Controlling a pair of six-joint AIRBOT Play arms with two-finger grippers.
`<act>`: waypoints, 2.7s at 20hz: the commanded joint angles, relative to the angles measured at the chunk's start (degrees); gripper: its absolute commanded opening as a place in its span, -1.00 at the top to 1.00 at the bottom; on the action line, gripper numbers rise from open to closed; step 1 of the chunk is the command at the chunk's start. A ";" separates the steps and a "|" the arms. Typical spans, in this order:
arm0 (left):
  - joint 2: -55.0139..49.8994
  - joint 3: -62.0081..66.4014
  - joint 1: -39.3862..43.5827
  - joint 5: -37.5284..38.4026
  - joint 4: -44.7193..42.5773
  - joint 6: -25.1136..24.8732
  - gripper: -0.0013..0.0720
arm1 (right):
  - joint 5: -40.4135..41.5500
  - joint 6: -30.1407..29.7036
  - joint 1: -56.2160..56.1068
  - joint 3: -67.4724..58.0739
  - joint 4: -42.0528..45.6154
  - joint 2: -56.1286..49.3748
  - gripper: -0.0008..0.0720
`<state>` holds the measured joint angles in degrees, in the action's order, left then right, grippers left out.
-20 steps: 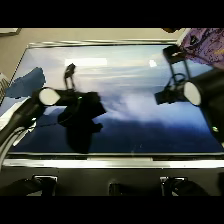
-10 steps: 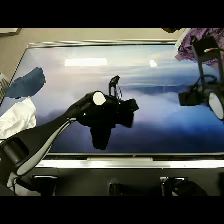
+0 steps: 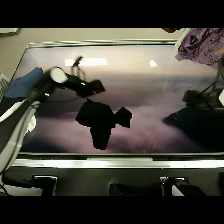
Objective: Fold the clothes and pants, and hang the long-sleeved shirts on hangers.
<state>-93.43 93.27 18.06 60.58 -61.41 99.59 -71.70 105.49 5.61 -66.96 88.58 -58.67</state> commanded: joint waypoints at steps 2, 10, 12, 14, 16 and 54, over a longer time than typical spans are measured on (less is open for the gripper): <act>2.80 0.04 -9.11 4.24 -3.78 -0.11 -0.87 | 4.02 -19.71 6.91 14.47 -45.83 -6.95 -0.24; 1.84 0.00 -11.56 4.42 -6.10 -0.13 -0.87 | 17.90 -22.12 -12.48 18.99 -49.46 -22.53 -0.57; 1.84 0.00 -11.58 4.42 -7.30 -0.11 -0.87 | 19.06 -23.43 -14.25 18.99 -51.12 -24.96 -0.56; 1.84 0.00 -11.56 4.42 -8.33 -0.09 -0.87 | 19.74 -23.47 -14.80 18.99 -51.10 -26.29 -0.56; 1.81 0.00 -11.56 4.35 -9.25 -0.07 -0.87 | 21.05 -23.47 -14.80 18.99 -51.10 -26.62 -0.56; -17.57 0.04 -8.48 -2.16 3.89 -5.73 -0.85 | 17.49 -23.61 -14.73 18.95 -47.17 -22.03 0.90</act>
<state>-109.56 93.27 8.80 59.37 -59.27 94.04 -54.11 81.69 -9.15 -47.94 41.23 -80.77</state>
